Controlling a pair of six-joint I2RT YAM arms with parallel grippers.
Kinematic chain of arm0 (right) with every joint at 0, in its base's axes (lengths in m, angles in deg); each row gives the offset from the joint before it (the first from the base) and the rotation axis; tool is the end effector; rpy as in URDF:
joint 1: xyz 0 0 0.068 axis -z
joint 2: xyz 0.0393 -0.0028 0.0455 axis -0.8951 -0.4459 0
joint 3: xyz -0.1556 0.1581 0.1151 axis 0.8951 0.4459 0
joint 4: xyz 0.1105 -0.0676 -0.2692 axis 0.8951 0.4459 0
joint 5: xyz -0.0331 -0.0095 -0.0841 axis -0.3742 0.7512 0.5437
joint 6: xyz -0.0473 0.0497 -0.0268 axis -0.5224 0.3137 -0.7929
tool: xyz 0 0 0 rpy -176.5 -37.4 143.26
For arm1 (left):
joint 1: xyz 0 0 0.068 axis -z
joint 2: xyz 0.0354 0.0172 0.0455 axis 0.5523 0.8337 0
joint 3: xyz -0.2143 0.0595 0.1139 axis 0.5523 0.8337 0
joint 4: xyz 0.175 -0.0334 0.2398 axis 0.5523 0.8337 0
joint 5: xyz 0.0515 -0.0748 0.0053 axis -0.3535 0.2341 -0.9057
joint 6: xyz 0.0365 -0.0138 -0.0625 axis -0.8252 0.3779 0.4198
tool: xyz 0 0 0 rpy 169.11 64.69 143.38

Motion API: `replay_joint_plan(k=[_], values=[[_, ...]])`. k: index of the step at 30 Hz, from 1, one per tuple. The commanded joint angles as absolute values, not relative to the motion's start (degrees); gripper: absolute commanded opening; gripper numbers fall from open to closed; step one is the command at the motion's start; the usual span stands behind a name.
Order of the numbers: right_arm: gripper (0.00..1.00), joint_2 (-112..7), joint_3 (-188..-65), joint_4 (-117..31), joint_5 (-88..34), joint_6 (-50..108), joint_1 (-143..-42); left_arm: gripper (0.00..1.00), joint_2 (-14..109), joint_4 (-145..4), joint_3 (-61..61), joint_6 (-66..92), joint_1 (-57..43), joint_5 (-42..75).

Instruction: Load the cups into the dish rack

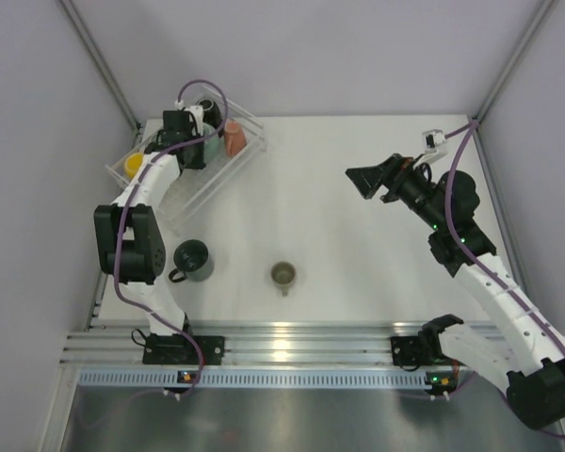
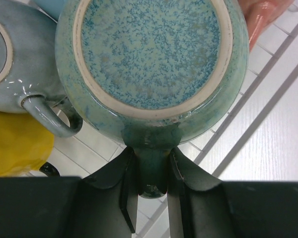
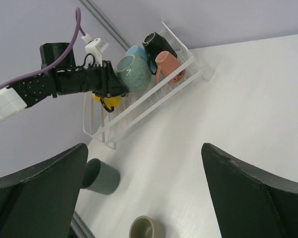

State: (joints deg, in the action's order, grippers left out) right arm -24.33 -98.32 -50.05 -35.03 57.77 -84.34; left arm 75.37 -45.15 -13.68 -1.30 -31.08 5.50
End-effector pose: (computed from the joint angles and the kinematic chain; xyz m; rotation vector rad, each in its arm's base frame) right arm 0.2720 0.1215 0.3391 -0.0217 1.6389 0.9806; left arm 0.4669 -0.0171 0.2260 0.0785 2.2957 0.0536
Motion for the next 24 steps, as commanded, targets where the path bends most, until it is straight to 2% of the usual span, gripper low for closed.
replay_joint_plan(k=[1,16,19,20,24], values=[[0.98,-22.86,-100.74,-49.90,-33.98,56.02,-83.39,0.00,74.87,-54.60,-17.59,-0.95,-31.59,6.33],[0.98,-24.01,-100.56,-49.99,-33.89,55.93,-83.38,0.00,79.00,-54.51,-16.54,-0.16,-31.59,9.93],[0.98,-24.62,-100.65,-49.90,-34.07,55.84,-83.38,0.10,79.01,-54.51,-16.19,0.37,-31.59,10.02],[0.98,-24.80,-100.65,-49.81,-34.24,55.84,-83.30,0.18,79.09,-54.51,-15.84,0.54,-31.68,9.93],[0.98,-25.67,-100.91,-49.46,-34.51,55.75,-83.38,0.26,78.48,-54.60,-15.13,0.90,-31.68,9.05]])
